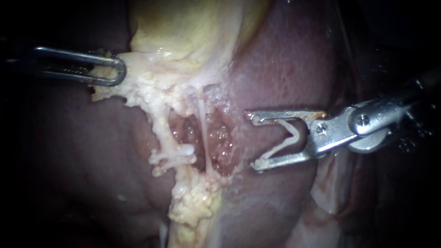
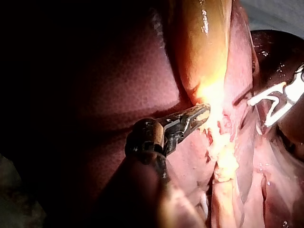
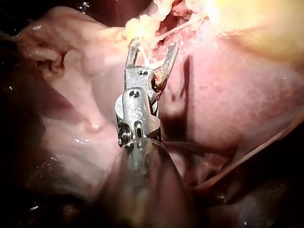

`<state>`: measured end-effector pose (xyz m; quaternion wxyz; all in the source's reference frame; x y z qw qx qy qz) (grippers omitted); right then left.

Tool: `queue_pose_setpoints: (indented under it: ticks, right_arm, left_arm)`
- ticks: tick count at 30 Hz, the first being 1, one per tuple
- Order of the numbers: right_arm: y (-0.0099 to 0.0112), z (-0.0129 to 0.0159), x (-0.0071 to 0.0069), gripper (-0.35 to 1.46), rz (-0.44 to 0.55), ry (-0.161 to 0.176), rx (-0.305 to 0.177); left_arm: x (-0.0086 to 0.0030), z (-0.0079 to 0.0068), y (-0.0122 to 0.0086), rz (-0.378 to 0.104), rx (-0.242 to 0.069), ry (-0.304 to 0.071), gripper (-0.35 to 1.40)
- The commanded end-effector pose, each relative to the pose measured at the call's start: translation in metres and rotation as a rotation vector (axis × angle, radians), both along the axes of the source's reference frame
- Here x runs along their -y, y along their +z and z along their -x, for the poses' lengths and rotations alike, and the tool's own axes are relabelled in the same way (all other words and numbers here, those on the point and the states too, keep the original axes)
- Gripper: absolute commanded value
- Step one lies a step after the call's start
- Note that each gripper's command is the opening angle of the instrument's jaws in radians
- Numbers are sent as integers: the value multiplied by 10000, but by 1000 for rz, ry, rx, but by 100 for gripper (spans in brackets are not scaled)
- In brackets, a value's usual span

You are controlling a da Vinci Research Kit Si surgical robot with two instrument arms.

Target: Clipping third clip left tube

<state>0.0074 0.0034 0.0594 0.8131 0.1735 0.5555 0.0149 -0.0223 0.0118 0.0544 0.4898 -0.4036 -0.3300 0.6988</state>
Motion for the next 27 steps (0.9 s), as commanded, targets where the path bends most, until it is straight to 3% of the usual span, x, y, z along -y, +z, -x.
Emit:
queue_pose_setpoints:
  ticks: [1, 9, 16, 27]
  right_arm:
    - [0, -4, 1, 50, -3, -2, -11]
    - [14, -47, 16, 50, -113, 20, -20]
    - [45, -81, 20, 49, -222, 66, -54]
    - [80, -82, 9, 49, -271, 95, -61]
  left_arm:
    - [0, 0, 3, 1, -1, 0, -35]
    - [1, 1, 6, 3, -2, -1, -35]
    - [3, 3, 8, 5, -4, -2, -35]
    - [5, 5, 9, 6, -5, -4, -35]
